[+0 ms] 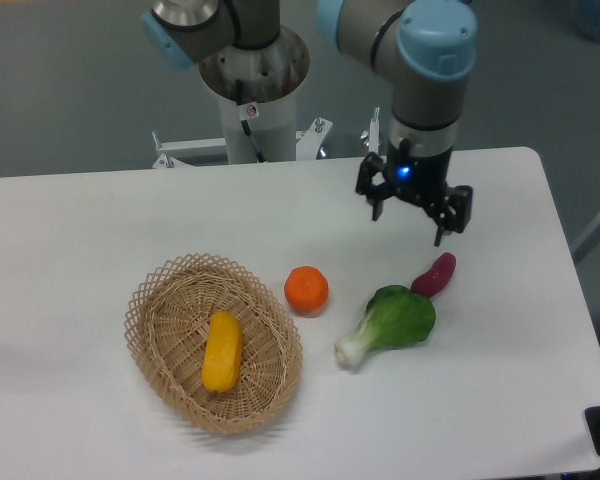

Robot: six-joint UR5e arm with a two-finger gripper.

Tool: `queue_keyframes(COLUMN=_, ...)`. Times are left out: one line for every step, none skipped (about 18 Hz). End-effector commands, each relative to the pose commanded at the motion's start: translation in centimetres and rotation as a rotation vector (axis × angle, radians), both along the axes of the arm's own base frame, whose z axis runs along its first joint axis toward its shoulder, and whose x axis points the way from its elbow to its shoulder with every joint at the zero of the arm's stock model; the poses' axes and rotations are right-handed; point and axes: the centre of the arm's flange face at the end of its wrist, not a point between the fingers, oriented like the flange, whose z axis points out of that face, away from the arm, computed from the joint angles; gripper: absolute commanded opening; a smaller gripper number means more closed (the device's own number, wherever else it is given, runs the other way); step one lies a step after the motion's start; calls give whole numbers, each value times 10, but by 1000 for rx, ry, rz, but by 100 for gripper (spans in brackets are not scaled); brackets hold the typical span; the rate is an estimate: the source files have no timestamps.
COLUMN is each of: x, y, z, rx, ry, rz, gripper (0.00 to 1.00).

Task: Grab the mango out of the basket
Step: 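Move the open gripper over the basket and lower toward the yellow mango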

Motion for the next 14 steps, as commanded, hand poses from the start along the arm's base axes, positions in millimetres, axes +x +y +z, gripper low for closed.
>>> queue_keyframes(x=9, y=10, z=-2, rx=23, ry=5, rz=30, gripper=100)
queue_keyframes(x=19, y=21, z=-6, rx=54, ry=10, rz=66, gripper=100)
queue_keyframes(x=30, y=30, z=-11, rx=88, ry=14, rz=112, gripper=100)
queue_keyframes(x=39, y=41, z=-20, rx=118, ry=18, rz=152, gripper=100)
queue_keyframes(x=46, y=50, z=-29, rx=146, ry=24, rz=180, gripper=100)
queue_keyframes(x=54, y=58, z=-32, rx=170, ry=28, rz=203, gripper=100)
queue_keyframes(x=63, y=68, z=-38, rx=178, ry=15, rz=237, gripper=100)
queue_keyframes(x=74, y=78, z=-44, rx=179, ry=-8, rz=261, gripper=100)
queue_keyframes(x=88, y=89, z=-52, rx=172, ry=-27, rz=266, gripper=100)
queue_keyframes(x=98, y=99, z=-63, rx=159, ry=-43, rz=273, gripper=100)
queue_keyframes(x=105, y=106, z=-73, rx=150, ry=-57, rz=279, gripper=100)
queue_keyframes(x=112, y=115, z=-82, rx=141, ry=-69, rz=273, gripper=100)
queue_keyframes(x=120, y=124, z=-88, rx=133, ry=-77, rz=258, gripper=100)
queue_keyframes(x=130, y=134, z=-99, rx=120, ry=-88, rz=241, gripper=100)
